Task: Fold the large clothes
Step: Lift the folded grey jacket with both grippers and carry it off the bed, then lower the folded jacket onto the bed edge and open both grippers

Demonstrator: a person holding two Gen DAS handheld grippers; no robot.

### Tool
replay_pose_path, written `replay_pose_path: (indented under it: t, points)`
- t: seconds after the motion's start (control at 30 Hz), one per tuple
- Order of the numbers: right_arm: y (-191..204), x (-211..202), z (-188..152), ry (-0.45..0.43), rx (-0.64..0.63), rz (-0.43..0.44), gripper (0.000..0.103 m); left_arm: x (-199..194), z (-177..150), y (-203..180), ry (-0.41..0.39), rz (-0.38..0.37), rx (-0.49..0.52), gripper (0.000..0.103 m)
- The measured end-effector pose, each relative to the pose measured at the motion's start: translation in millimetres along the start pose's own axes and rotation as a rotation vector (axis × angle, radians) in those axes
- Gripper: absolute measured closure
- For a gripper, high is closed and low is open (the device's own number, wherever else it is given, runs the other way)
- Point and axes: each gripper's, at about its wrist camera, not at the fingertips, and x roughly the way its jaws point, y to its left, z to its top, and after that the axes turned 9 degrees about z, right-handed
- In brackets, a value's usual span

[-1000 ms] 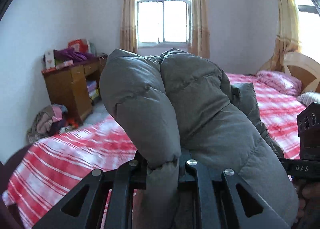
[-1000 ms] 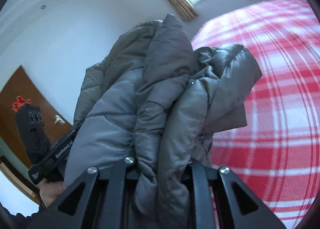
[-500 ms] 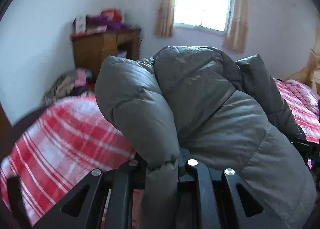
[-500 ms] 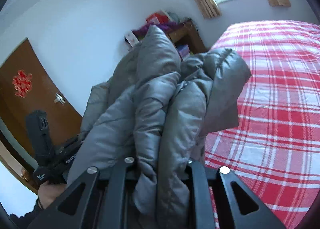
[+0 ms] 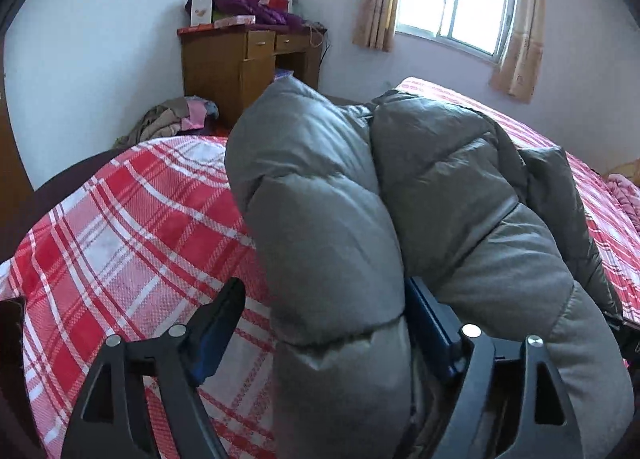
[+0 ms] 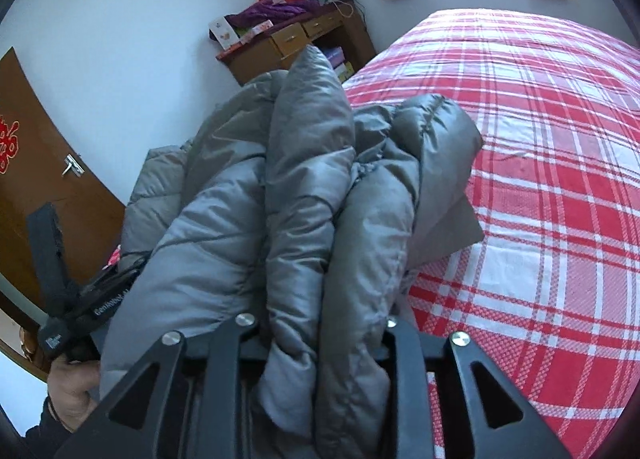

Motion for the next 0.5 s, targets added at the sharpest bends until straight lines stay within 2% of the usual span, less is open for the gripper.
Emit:
replay_pose_path:
  t: [0.13,0.3,0.4,0.5]
  points:
    - [-2,5,-2,0.011,0.011,-0.010,0.073,5,0,-2,0.037,0.001,-0.011,0.016]
    - [-1,8,-7,0.026,0.012,-0.028,0.070,4,-1,-6,0.045,0.012,-0.008,0.014]
    - [-5,12,-10,0.039,0.021,-0.036,0.064,1,-1,-3,0.033,0.015,-0.015,0.014]
    - [-2,6,-9,0.037,0.017,-0.077,0.050,-22,4,5,0.045,0.065,-0.038,0.014]
